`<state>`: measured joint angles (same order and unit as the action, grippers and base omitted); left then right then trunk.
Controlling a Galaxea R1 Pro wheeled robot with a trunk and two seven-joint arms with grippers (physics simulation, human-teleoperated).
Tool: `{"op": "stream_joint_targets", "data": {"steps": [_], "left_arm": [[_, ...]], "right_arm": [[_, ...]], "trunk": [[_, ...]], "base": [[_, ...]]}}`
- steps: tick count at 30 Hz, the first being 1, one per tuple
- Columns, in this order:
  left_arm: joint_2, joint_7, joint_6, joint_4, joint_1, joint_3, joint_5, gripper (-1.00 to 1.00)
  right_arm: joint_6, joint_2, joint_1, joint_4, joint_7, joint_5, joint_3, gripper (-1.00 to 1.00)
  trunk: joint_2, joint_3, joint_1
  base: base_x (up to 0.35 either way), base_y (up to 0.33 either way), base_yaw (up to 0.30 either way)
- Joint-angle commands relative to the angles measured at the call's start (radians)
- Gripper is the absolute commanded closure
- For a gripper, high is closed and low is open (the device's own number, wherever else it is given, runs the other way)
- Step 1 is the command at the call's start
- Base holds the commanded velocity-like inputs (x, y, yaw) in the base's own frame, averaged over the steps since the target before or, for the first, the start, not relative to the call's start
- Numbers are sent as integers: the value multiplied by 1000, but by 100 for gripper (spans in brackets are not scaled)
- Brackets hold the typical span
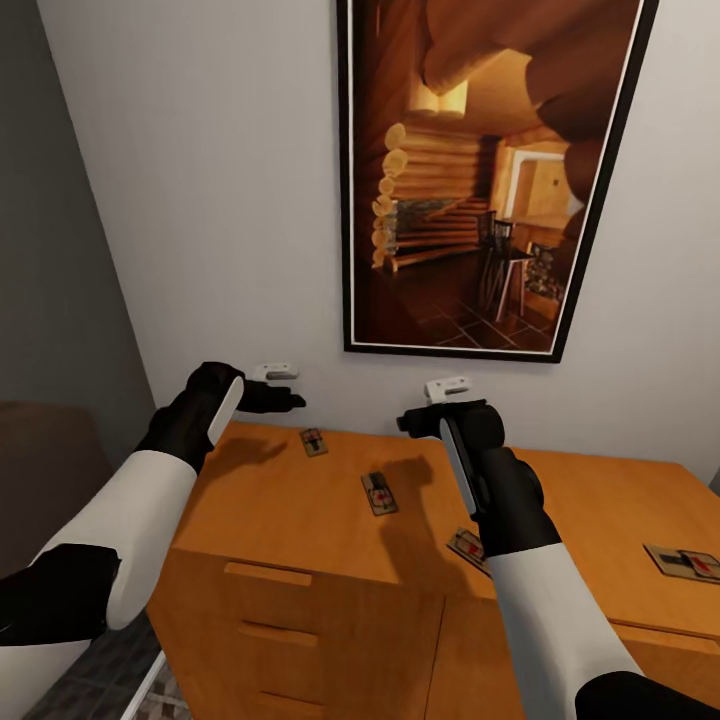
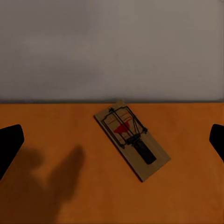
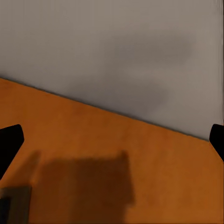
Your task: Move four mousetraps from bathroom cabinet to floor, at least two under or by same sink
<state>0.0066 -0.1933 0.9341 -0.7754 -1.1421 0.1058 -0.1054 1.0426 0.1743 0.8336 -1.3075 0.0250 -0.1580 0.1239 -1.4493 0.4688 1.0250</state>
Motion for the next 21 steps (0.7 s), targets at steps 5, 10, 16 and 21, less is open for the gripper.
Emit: {"op": "stream_joint_targets", "data": {"steps": [5,10,16,21], "left_arm": [[-1,4,6,-3,-1,3,-10,-100],[-2,4,6,-3,-1,3,-10,-100],[-1,3,7,3,-1,3,-10,-100],[0,2,8,1,-1,3,-10,-100]], "right_arm": [[5,0,1,-1,-40,-6,2,-100],[5,0,1,-1,-62,-4,2,-100],[5,0,1,-1,-68,-3,1,-100],[5,0,1,-1,-70,-2,0,-100]], "trunk": [[-1,1,0],[-1,1,0],[-1,1,0],[-1,1,0]], "base": [[7,2,0],[2,0,0],[0,10,0],[0,126,0]]}}
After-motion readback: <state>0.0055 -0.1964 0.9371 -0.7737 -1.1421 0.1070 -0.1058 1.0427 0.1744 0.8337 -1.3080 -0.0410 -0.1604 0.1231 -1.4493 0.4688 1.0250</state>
